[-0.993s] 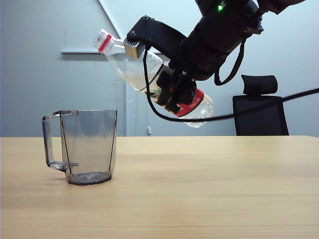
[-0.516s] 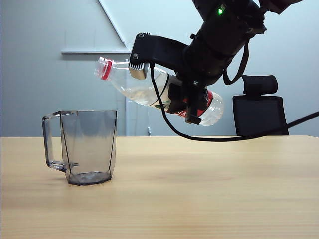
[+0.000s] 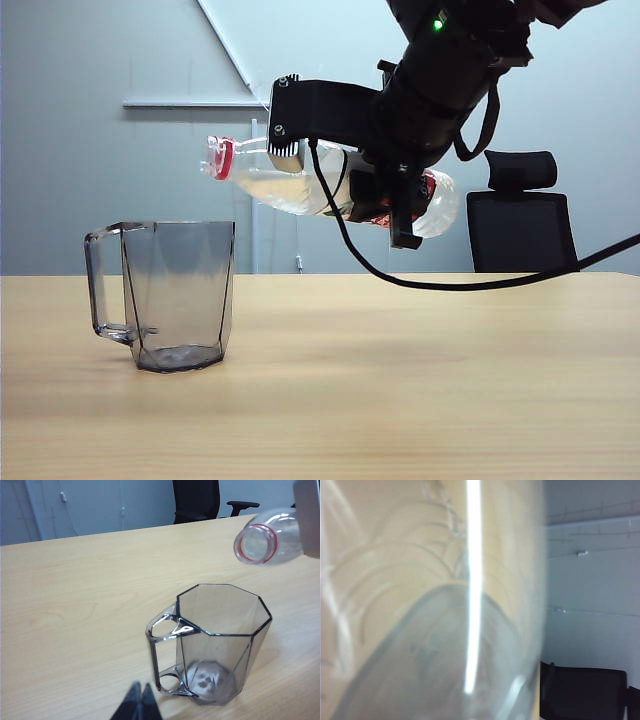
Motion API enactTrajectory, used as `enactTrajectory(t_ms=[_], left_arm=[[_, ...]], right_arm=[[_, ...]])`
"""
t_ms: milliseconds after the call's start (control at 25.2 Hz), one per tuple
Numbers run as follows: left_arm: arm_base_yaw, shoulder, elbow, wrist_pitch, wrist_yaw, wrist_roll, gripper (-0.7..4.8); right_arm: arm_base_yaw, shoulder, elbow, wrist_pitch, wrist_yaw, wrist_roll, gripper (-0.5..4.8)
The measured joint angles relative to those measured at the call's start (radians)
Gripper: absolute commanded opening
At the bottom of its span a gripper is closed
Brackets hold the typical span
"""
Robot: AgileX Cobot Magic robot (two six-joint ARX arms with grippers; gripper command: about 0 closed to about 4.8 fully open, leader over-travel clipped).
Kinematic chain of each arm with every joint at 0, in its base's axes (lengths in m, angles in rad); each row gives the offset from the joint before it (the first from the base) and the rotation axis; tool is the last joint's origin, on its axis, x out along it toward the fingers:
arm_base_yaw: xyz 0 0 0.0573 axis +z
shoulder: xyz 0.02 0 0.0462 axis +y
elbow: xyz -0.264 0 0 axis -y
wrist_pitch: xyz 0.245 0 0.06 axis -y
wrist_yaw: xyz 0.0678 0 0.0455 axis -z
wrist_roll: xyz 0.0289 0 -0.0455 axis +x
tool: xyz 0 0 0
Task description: Pick up the mineral water bottle on the table and pour water into the mug until it's half full.
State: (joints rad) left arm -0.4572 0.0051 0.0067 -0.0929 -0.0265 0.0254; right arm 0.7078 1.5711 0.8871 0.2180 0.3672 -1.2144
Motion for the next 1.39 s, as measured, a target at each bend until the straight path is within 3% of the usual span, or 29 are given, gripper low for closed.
enactTrajectory(t_ms=[476, 1390], left_arm=[[0.000, 0.000, 0.000, 0.000, 0.000, 0.000, -0.02], [0.000, -0.001, 0.000, 0.000, 0.000, 0.000, -0.02]], right_arm=[[0.001, 0.000, 0.000, 0.023, 0.051, -0.101, 1.48], [0.019, 0.000, 0.000, 0.045, 0.105, -0.163, 1.48]])
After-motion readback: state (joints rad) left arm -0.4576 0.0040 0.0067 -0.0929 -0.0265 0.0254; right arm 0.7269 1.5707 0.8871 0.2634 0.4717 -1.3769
